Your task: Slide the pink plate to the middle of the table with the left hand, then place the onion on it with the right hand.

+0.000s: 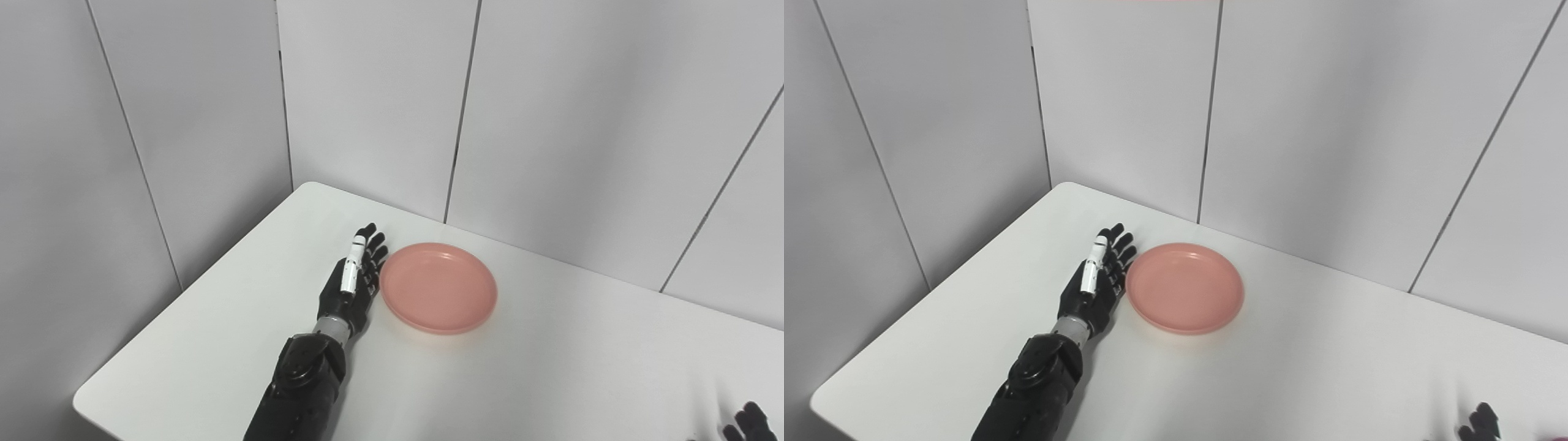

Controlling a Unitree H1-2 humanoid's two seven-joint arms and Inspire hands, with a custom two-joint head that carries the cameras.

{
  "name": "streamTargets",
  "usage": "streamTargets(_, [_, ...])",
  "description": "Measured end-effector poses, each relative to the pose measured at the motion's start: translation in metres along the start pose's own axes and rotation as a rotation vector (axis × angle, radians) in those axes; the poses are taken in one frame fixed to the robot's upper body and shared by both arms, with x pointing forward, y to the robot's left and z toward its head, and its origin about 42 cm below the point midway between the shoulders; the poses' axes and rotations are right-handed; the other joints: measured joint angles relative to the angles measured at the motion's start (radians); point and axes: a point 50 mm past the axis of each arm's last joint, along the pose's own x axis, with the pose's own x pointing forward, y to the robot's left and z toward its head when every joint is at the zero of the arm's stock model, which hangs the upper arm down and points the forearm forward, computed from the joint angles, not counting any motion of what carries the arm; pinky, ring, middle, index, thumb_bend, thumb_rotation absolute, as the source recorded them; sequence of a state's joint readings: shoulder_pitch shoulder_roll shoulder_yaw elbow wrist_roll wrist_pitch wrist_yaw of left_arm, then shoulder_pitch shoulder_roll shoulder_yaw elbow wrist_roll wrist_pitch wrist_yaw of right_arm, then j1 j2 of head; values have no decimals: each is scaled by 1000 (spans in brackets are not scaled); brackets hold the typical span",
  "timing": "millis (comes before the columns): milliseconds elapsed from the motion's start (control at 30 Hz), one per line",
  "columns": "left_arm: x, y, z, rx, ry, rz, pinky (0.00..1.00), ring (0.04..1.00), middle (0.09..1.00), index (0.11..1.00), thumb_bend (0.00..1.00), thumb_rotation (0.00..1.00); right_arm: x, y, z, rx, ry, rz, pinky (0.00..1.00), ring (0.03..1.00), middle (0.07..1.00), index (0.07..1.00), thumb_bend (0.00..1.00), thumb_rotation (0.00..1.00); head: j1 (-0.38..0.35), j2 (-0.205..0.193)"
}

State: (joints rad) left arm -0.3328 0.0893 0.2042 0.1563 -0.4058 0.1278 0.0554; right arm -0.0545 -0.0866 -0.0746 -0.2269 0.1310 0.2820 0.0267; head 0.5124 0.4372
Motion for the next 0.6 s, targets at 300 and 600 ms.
streamTargets(300, [2,-11,-1,22,6,-58,955,967,971,953,461,1000,-2,6,3,32,12,11,1000,1000,1000,1000,275,997,-57,12])
streamTargets(600, [3,-23,3,34,23,-117,935,957,965,951,459,1000,-10,24,13,50,31,13,1000,1000,1000,1000,157,1000,-116,29])
